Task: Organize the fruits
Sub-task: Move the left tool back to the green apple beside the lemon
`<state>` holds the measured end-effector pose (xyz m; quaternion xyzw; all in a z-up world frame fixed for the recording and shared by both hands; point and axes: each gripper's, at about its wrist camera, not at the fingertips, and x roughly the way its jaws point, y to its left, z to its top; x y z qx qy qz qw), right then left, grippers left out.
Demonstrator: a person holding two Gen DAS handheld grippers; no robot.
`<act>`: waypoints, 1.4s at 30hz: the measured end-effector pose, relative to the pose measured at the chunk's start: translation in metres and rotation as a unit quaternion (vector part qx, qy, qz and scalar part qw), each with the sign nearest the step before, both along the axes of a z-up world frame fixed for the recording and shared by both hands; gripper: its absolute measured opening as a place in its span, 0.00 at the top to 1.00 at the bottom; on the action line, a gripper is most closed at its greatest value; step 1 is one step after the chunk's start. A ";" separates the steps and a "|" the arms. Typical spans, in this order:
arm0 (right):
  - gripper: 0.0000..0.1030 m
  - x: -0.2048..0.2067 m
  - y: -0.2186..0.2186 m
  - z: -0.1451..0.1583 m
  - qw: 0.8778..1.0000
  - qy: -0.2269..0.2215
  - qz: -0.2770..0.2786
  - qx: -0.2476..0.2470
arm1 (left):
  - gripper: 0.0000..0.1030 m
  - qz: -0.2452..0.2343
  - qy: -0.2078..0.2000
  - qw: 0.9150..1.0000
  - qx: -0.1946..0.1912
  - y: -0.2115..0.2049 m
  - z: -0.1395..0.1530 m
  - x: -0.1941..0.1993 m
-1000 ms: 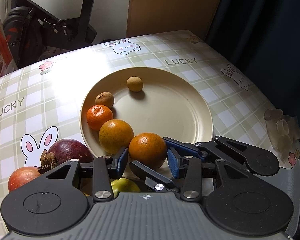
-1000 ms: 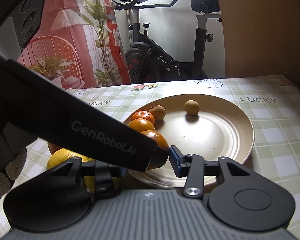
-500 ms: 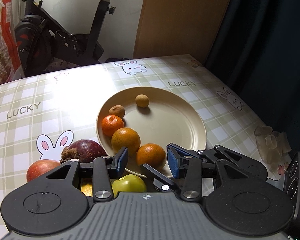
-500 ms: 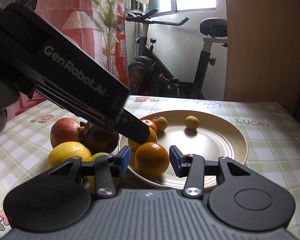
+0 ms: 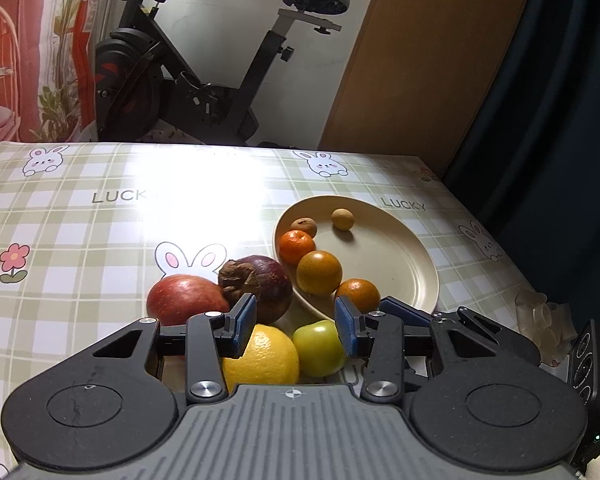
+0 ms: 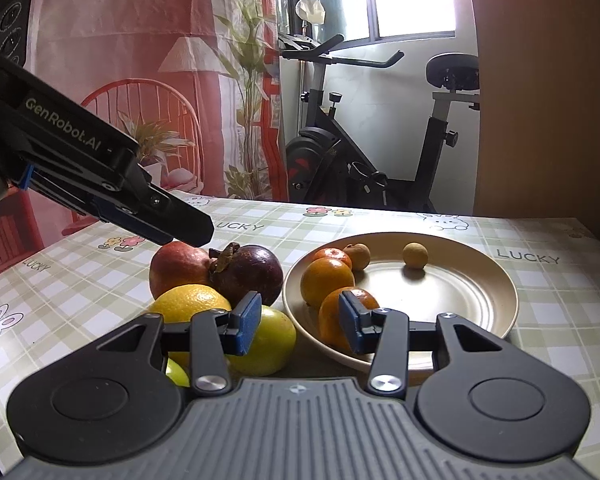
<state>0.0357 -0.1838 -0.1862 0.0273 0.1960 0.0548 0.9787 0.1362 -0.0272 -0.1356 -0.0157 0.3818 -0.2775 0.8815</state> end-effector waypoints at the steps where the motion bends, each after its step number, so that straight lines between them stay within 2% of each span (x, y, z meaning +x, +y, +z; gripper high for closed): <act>1: 0.55 -0.001 0.002 0.000 1.000 0.002 0.004 0.000 | 0.56 0.004 0.002 1.000 -0.001 0.003 -0.001 0.000; 12: 0.55 0.005 0.014 -0.004 0.999 0.017 0.031 -0.011 | 0.56 0.019 0.015 1.000 -0.007 0.018 -0.010 -0.005; 31: 0.54 0.011 0.008 -0.008 0.998 0.046 0.045 0.007 | 0.56 -0.004 0.027 0.999 -0.017 0.008 -0.016 -0.002; 42: 0.54 0.016 0.005 -0.010 0.996 0.069 0.046 0.019 | 0.56 -0.053 0.018 0.998 0.017 -0.029 -0.017 0.004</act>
